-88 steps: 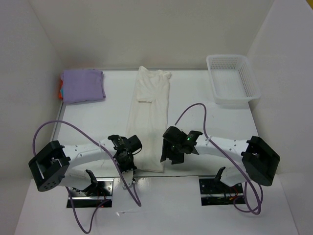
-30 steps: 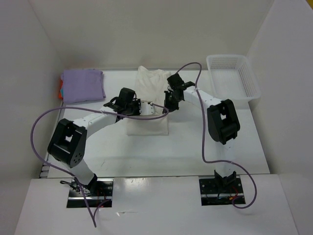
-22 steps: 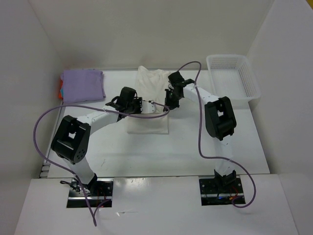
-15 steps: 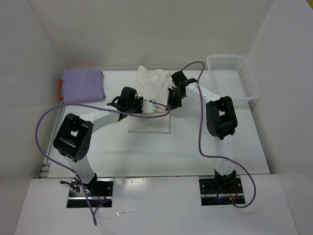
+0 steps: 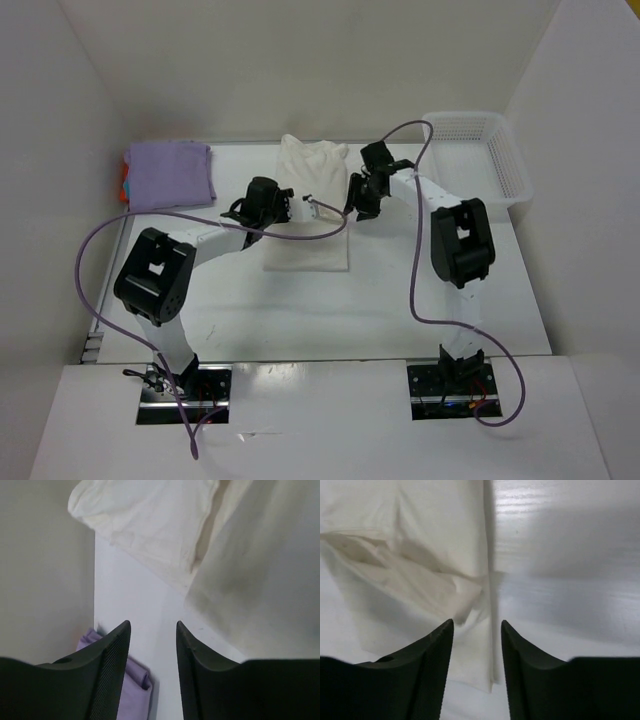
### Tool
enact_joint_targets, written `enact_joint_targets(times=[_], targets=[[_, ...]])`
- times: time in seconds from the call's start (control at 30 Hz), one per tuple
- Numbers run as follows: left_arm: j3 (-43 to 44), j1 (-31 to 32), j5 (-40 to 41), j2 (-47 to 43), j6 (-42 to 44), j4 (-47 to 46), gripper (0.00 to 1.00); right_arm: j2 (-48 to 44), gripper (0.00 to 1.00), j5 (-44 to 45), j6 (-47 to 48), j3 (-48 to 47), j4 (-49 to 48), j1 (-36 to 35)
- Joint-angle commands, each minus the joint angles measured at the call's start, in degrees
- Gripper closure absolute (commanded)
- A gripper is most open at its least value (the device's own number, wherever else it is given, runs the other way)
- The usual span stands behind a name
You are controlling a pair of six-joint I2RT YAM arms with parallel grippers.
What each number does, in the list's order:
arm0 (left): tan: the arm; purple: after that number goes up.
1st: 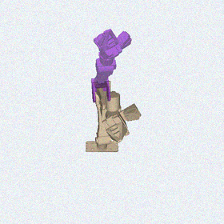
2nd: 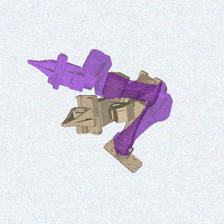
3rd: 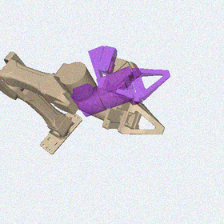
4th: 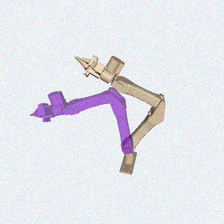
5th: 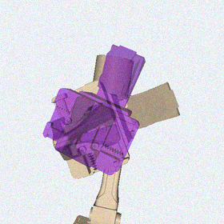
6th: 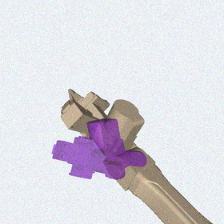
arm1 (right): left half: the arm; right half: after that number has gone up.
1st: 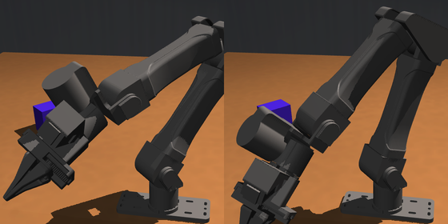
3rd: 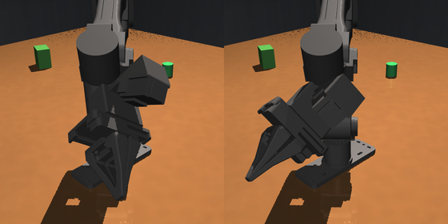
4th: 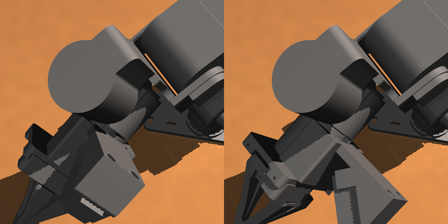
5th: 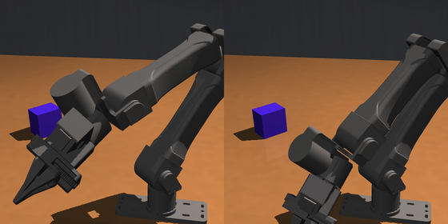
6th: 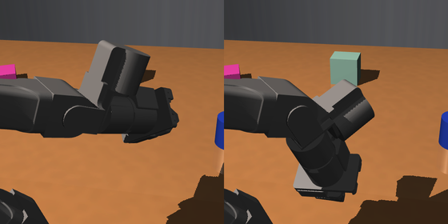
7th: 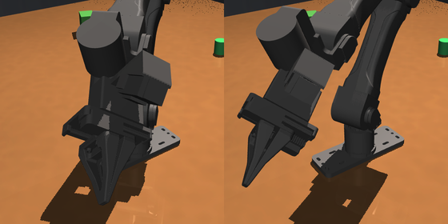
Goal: Fold and stack the t-shirts
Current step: Fold the folded rectangular tshirt in 1/3 of the way
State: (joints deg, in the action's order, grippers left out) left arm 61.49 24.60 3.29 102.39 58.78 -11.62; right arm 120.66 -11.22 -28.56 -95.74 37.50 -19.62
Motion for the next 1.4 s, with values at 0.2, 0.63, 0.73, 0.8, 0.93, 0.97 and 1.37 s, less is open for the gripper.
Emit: enact_joint_targets(times=[0.2, 0.63, 0.73, 0.8, 0.93, 0.97, 1.37], targets=[[4.4, -1.1, 9.9, -0.7, -5.2, 2.5, 0.51, -15.1, 0.97, 2.9, 0.3, 10.5, -8.5, -8.1], [-2.2, 3.1, -5.0, -12.1, 2.6, 32.3, 0.4, 10.6, 1.0, -1.6, -0.4, -12.9, -5.7, -3.9], [-3.3, 4.8, -7.8, -12.7, 4.5, 36.9, 0.37, 12.8, 1.0, -0.6, -0.4, -18.3, -2.7, -3.2], [-5.1, 6.2, -8.3, -13.3, 5.2, 38.9, 0.35, 13.5, 1.0, 0.1, 0.1, -19.9, -2.1, -3.2], [-10.2, 7.7, -6.3, -13.3, 8.7, 38.1, 0.31, 11.0, 0.98, 1.6, 0.6, -18.6, -1.5, -2.7], [-10.9, 7.7, -5.8, -13.3, 8.7, 37.4, 0.31, 10.1, 0.98, 1.6, 0.6, -16.5, -1.5, -2.7], [-13.0, 8.9, -4.3, -9.8, 9.2, 31.0, 0.32, -16.2, 0.52, 0.6, -2.9, 20.8, -6.1, -4.8]])
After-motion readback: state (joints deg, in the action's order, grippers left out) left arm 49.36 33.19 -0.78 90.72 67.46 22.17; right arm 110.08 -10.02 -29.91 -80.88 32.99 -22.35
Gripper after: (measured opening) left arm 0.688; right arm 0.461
